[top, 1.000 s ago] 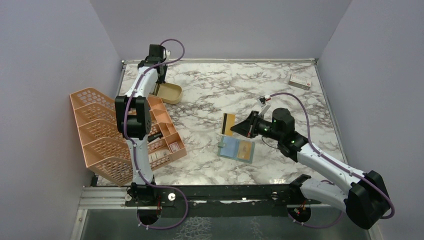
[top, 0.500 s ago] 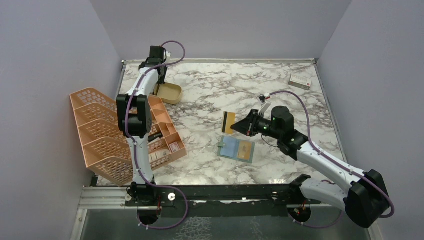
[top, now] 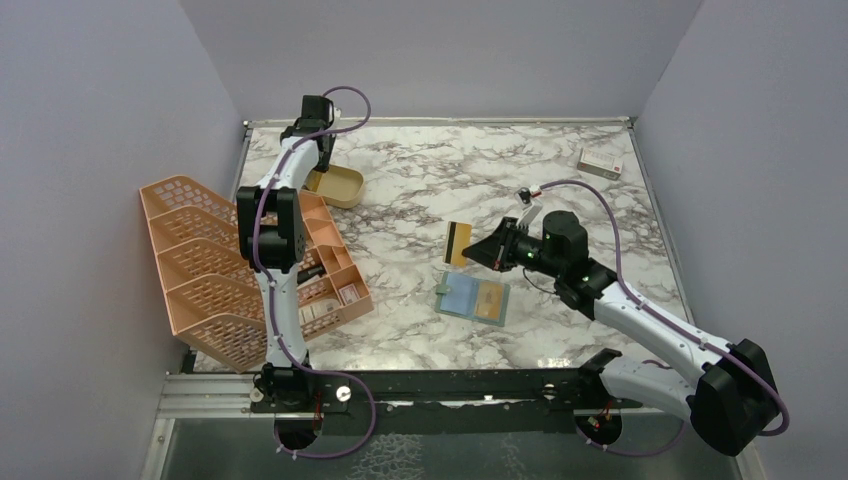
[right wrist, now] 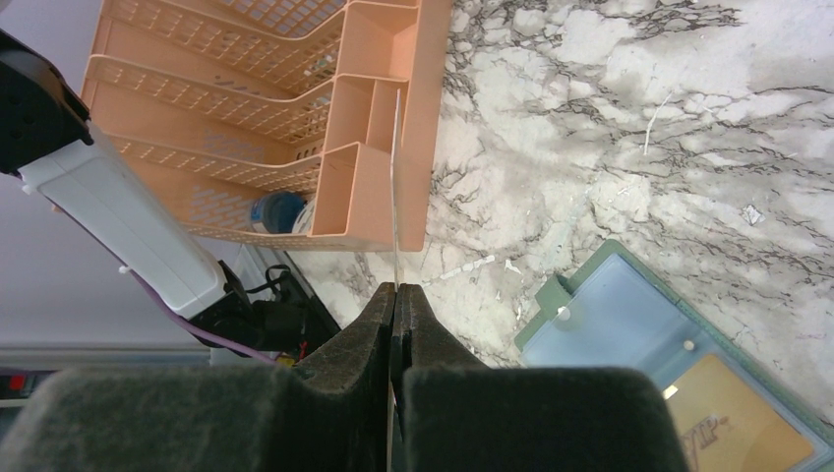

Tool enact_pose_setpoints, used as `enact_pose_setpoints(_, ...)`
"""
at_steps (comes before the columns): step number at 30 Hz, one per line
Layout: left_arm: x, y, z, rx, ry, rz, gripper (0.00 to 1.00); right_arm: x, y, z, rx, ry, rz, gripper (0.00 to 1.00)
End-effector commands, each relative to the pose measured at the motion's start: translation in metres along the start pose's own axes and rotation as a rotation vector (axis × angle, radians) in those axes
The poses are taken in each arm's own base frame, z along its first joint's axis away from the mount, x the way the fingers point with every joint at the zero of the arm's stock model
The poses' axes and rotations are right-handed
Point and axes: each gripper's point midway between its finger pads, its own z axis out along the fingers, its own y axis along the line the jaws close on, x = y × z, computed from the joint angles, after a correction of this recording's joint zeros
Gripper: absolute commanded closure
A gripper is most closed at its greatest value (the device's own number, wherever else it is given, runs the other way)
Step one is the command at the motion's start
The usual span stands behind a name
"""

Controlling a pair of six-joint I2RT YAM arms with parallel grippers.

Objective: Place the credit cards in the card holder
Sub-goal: Place the credit card in the storage box, then insert the credit card into the card holder.

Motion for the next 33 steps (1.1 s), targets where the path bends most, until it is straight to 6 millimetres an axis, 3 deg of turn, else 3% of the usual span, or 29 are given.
enact_pose_setpoints(1, -0.039, 0.013, -0.048, 0.027, -0.121, -0.115, 0.58, 0.001, -0.006, -0.002, 0.046, 0.008, 0.005, 0.99)
enact_pose_setpoints(6, -0.047, -0.021, -0.087, 0.247, -0.176, -0.218, 0.52, 0.016, -0.022, -0.008, 0.118, 0.047, 0.047, 0.99)
enact_pose_setpoints(13, -0.027, -0.082, -0.137, 0.596, -0.147, -0.305, 0.51, 0.049, -0.045, -0.024, 0.206, 0.115, 0.123, 0.99)
enact_pose_setpoints(18, -0.001, -0.112, -0.178, 0.733, -0.129, -0.315, 0.58, 0.065, -0.058, -0.035, 0.259, 0.115, 0.183, 0.99)
enact_pose_setpoints(24, 0.030, -0.171, -0.241, 0.896, -0.138, -0.223, 0.63, 0.072, -0.074, -0.040, 0.314, 0.088, 0.199, 0.99)
enact_pose_setpoints(33, 0.097, -0.247, -0.294, 1.073, -0.084, -0.142, 0.71, 0.094, -0.094, -0.030, 0.332, 0.142, 0.207, 0.99)
